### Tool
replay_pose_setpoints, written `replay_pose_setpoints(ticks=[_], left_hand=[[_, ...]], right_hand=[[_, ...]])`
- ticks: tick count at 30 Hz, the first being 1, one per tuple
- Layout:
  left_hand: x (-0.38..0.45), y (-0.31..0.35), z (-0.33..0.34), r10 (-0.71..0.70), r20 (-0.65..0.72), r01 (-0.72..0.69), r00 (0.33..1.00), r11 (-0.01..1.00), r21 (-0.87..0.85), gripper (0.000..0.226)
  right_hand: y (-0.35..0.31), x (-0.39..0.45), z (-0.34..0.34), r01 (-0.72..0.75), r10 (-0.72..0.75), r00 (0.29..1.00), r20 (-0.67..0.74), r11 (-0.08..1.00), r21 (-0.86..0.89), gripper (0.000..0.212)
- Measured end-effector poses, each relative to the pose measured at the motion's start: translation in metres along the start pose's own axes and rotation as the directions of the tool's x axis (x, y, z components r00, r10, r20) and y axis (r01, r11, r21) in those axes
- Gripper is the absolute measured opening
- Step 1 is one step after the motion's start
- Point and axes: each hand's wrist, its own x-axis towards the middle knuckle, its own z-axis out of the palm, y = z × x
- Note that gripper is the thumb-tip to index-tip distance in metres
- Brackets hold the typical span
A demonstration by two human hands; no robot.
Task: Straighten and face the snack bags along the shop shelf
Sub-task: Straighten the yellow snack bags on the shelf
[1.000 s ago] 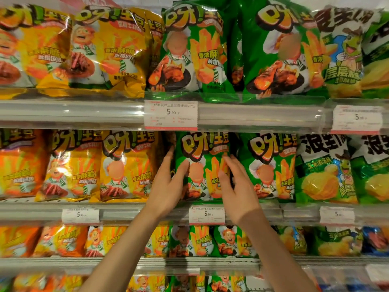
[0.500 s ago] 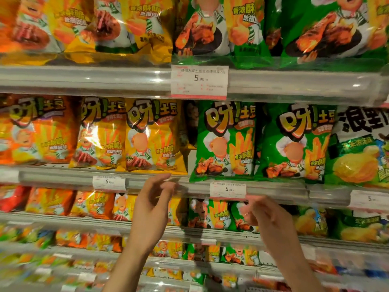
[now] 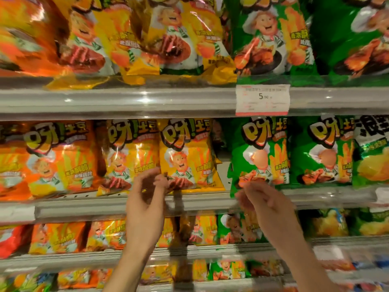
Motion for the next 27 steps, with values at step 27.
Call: replay_pose_setpoints(ticks=[27], left_hand=[[0.1,-0.005,0.067,-0.268,0.116,0.252,0.957,0.958,0.136,0.066]], right_hand=[[-0.019,0.127,0.097,-0.153,0.158,0.986,0.049,0.984,-0.092,0.071]])
